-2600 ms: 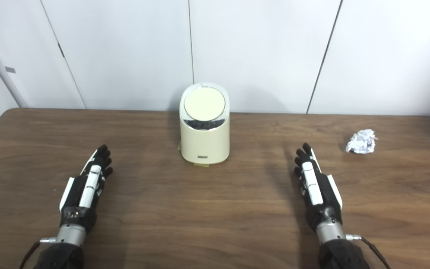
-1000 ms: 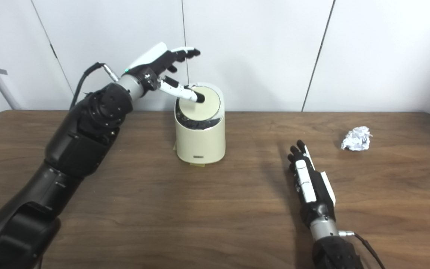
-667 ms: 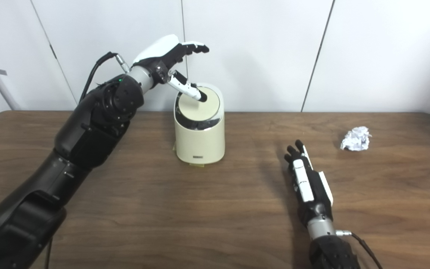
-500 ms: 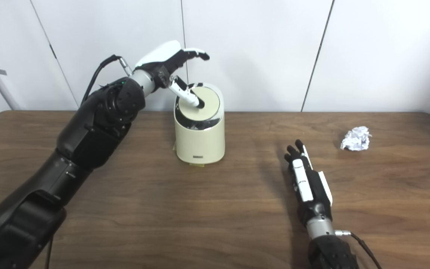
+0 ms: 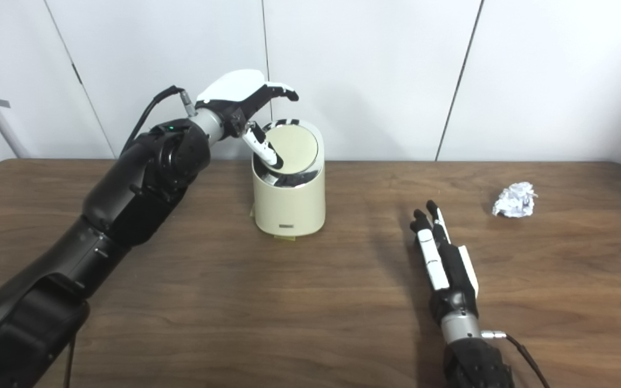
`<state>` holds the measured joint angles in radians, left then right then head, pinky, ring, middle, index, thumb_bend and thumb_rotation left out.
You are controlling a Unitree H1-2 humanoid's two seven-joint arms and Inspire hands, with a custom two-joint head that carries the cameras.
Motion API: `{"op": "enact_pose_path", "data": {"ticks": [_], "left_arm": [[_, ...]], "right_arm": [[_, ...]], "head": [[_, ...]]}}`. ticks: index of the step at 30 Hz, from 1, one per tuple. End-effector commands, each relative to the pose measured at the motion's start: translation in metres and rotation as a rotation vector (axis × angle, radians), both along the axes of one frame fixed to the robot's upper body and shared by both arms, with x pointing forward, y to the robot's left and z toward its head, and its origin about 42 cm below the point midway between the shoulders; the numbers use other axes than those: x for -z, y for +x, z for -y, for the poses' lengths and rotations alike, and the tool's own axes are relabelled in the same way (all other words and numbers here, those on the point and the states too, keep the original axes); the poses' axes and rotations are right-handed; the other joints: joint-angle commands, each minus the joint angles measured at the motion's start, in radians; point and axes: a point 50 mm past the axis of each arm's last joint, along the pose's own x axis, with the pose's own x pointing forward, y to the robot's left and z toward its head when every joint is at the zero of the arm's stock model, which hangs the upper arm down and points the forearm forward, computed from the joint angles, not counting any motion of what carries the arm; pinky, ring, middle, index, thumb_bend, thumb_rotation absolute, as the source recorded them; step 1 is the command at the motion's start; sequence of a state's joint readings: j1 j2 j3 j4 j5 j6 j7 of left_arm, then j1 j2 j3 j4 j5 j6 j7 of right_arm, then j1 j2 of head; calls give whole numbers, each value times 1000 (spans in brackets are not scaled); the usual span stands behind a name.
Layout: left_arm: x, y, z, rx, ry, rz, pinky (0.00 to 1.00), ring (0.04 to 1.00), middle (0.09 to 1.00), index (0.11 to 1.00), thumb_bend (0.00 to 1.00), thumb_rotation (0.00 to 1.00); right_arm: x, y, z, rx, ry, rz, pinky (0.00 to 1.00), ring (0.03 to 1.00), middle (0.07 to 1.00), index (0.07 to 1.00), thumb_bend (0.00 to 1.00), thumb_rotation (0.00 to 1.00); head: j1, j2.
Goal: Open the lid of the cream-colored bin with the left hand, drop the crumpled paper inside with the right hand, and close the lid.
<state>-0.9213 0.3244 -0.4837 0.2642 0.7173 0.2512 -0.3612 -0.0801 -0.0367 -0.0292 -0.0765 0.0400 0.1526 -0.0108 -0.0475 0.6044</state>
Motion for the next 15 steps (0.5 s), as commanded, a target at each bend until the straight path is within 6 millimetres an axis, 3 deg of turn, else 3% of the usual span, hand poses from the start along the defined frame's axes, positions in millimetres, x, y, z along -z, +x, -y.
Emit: {"op": "enact_pose_path", "data": {"ticks": [1,10,15], "left_arm": [[-21,6,1,4,13,91,828,903,905,891,917,38],[8,11,12,55,85,160,788,888,898,897,899,73],[20,7,17,97,158,190,817,901,900,897,917,73]], "right_arm": [[-16,3,-8,-32,6,56,961,945,954,998,557,867],[-18,-2,-8,-31,-36,62,934,941,949,996,537,895],[-18,0,-6,-24,-18,69,934,933,944,993,540,874]], "head": [[-1,1],[-12,8],[-10,11]]}}
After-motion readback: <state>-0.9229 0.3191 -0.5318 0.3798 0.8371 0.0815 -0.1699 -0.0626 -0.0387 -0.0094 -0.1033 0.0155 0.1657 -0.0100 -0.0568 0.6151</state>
